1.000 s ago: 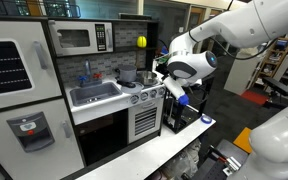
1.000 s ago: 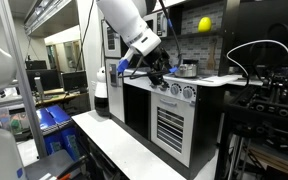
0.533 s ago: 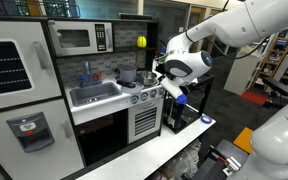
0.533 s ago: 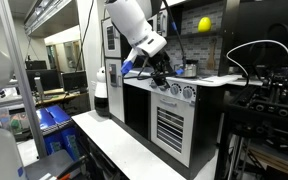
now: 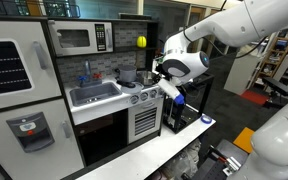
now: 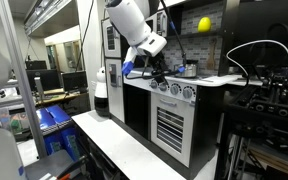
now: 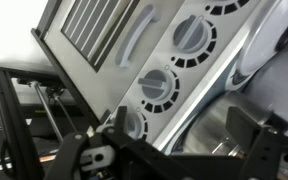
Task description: Remove the lid from the sink and put it on the stove
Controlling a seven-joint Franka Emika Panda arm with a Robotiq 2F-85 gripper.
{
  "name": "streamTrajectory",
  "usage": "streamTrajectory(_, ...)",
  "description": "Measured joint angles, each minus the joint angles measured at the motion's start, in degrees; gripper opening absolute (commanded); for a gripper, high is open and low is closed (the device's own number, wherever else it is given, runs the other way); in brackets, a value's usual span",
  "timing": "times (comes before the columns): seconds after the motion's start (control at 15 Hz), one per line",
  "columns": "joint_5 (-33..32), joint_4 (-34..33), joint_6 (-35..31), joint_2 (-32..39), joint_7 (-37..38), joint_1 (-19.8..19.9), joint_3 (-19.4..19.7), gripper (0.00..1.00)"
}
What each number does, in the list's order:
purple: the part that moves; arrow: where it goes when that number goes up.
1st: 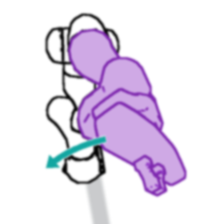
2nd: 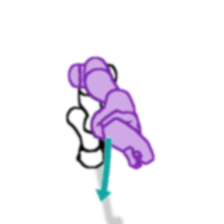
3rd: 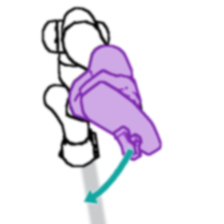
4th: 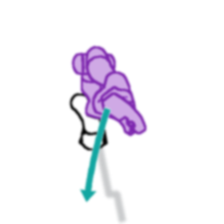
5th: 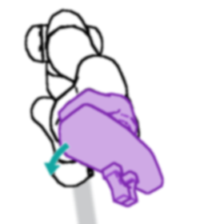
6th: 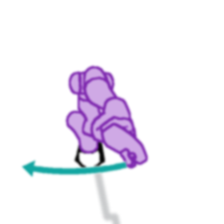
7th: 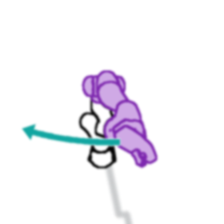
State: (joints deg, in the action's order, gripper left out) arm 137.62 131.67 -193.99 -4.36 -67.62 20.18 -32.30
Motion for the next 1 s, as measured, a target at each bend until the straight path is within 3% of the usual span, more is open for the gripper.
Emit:
streamTrajectory(0.53, -0.10, -9.51, -0.01, 4.79, -14.95, -6.03, 0.10, 1.00)
streamTrajectory(0.8, 3.00, -14.48, -1.66, 8.20, -25.00, -5.69, -1.78, 1.00)
streamTrajectory(1.0, 8.81, -17.92, -4.20, 11.57, -36.24, -2.11, -6.21, 1.00)
